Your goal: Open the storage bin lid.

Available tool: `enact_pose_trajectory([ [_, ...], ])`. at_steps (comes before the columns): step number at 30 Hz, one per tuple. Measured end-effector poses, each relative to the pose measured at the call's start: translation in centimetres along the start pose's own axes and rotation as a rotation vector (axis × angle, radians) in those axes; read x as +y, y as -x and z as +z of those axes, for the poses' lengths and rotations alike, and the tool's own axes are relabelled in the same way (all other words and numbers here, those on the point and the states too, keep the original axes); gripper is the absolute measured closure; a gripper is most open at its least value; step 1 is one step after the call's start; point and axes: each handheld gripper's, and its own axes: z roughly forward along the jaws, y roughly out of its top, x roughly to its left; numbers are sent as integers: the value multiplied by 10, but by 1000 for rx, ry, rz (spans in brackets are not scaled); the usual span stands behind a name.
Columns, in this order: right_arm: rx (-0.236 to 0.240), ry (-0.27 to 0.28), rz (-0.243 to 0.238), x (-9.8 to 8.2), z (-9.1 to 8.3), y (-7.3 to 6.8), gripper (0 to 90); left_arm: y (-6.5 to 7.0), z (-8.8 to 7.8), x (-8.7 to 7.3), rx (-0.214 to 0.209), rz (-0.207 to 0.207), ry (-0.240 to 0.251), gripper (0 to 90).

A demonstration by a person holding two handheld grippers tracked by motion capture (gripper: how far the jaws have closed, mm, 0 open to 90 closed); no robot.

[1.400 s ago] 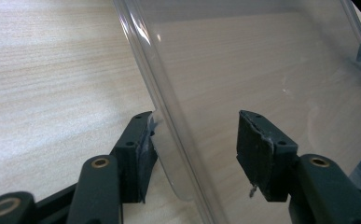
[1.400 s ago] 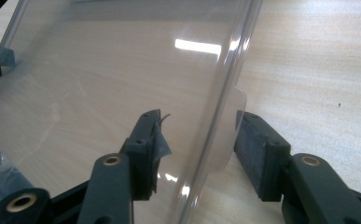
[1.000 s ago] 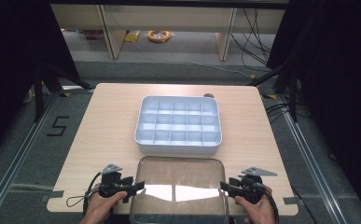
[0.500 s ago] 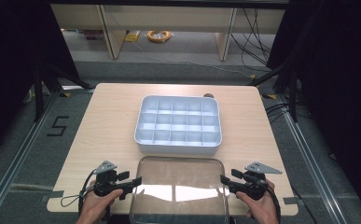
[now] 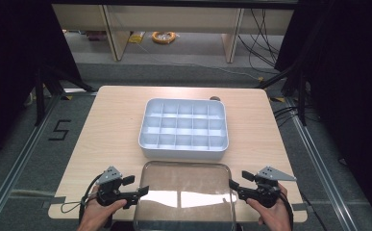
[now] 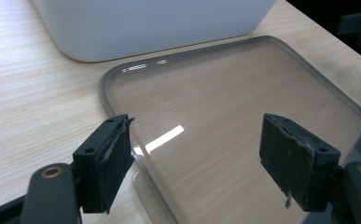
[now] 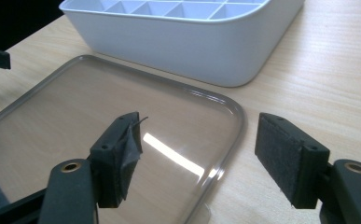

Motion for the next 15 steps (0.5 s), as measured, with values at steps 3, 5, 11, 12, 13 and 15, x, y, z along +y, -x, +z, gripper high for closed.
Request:
enact_pose_trajectory([
  [3,6,4,-25,0,-4,-5,307,3,-4,0,14,31,4,225],
  [5,20,10,-16,-1,-7,-8,303,5,-6,-1,14,36,5,212],
  [11,39,6,-45,-7,-13,-15,256,8,-12,-6,0,72,11,194],
  [12,37,-24,-24,-8,-16,-17,248,9,-13,-7,-2,71,3,189],
  [13,47,6,-57,-10,-14,-15,248,9,-14,-7,-11,83,1,185],
  [15,45,-3,-37,-13,-16,-17,240,9,-16,-8,-13,89,1,182],
])
